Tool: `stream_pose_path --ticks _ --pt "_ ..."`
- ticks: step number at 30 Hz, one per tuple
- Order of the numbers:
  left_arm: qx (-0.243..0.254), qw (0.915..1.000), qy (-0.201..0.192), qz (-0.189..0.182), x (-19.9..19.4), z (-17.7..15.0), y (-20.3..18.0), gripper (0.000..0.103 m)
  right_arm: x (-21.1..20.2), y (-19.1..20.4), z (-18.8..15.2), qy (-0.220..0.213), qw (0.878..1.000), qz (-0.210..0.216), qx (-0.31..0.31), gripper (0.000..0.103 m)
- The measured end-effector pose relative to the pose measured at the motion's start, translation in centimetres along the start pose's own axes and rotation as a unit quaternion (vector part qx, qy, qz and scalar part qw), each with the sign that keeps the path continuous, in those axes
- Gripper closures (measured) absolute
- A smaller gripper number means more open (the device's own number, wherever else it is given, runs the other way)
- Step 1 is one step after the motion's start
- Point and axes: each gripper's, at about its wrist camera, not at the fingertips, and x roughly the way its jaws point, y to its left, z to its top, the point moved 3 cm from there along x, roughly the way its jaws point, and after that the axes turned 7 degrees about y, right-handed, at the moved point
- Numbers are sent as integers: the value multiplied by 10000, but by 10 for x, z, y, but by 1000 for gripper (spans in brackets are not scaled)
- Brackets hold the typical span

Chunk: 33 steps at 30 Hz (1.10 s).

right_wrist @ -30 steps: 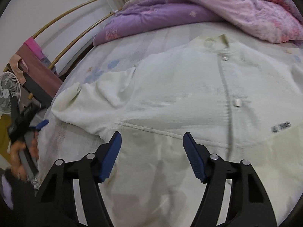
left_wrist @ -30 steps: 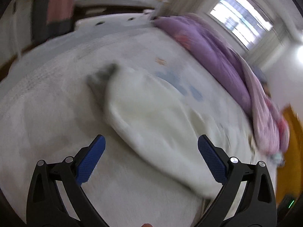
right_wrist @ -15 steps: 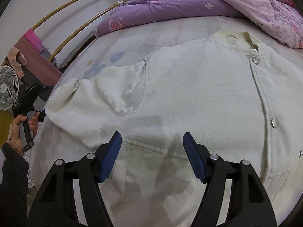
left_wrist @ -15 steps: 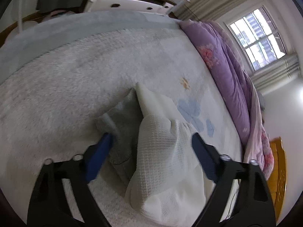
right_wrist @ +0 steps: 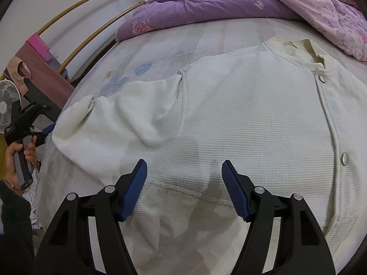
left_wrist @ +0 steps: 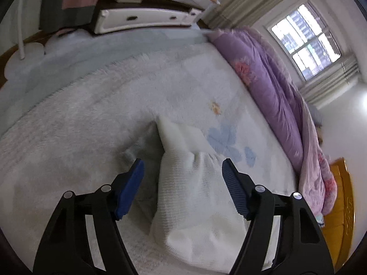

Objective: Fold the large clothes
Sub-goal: 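Grasp one jacket sleeve cuff with the left gripper and lift it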

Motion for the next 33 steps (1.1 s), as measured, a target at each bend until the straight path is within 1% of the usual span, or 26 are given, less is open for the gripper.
stream_pose_path --ticks 2,3,5,6,7,8,9,11,12,13,14,15,16,17,18,20,21,22,24,25,27,28,30,32,33 --pt "0 9993 367 -90 17 -1 -2 33 2 2 0 10 10000 -24 -17 38" --pt "-5 9989 461 -73 25 -2 -3 33 3 2 0 31 10000 -45 -21 38" --pt "10 9991 431 -54 30 0 -4 33 5 3 0 39 10000 -85 -23 38" --pt "-22 9991 404 -156 33 2 -4 35 6 3 0 44 9999 -118 -33 38" --pt "-25 9989 403 -217 34 2 -5 48 7 4 0 47 9999 -139 -46 38" --pt "40 9991 392 -172 36 3 -7 70 10 4 1 54 9998 -173 -46 38" --pt "212 9991 366 -83 37 4 -9 84 12 3 2 72 9998 -185 -34 38" --pt "339 9992 198 -39 31 3 -12 90 17 2 3 98 9998 -159 -3 39" --pt "402 9991 61 -71 25 3 -14 90 19 2 4 105 9998 -154 3 39" --pt "491 9984 -210 -178 12 1 -17 91 21 1 5 100 9998 -175 10 39" --pt "550 9976 -356 -224 1 -1 -19 91 23 1 7 105 9998 -177 27 41" --pt "632 9962 -478 -361 -12 -3 -22 91 25 1 7 127 9998 -143 29 48" --pt "678 9950 -591 -424 -23 -6 -23 91 26 1 8 149 9998 -92 25 52" --pt "721 9938 -728 -423 -35 -9 -25 91 27 3 9 162 9999 -18 -24 64" --pt "793 9913 -919 -502 -52 -14 -28 91 30 5 9 198 9998 -20 -86 83" --pt "865 9871 -1202 -606 -75 -21 -31 91 38 9 9 339 9992 -25 -202 96" --pt "898 9848 -1316 -686 -86 -25 -33 91 44 10 8 435 9987 -84 -250 100" --pt "916 9816 -1473 -803 -100 -29 -37 91 48 10 8 486 9985 -109 -247 100" --pt "1036 9764 -1665 -903 -118 -36 -48 91 61 5 9 650 9978 -79 -144 101" --pt "1146 9721 -1792 -991 -130 -41 -58 91 68 -2 9 732 9973 36 25 101" --pt "1397 9639 -1924 -1198 -146 -52 -82 91 75 -8 10 746 9970 146 146 103" --pt "1560 9586 -1989 -1308 -155 -60 -101 91 76 -11 10 737 9969 207 172 103" --pt "1836 9510 -2011 -1464 -160 -69 -134 91 73 -13 11 750 9965 300 218 103" --pt "2152 9405 -2030 -1670 -164 -87 -175 91 63 -20 11 723 9940 704 417 103" --pt "2332 9352 -2044 -1709 -164 -98 -197 91 56 -26 9 698 9915 961 534 103"
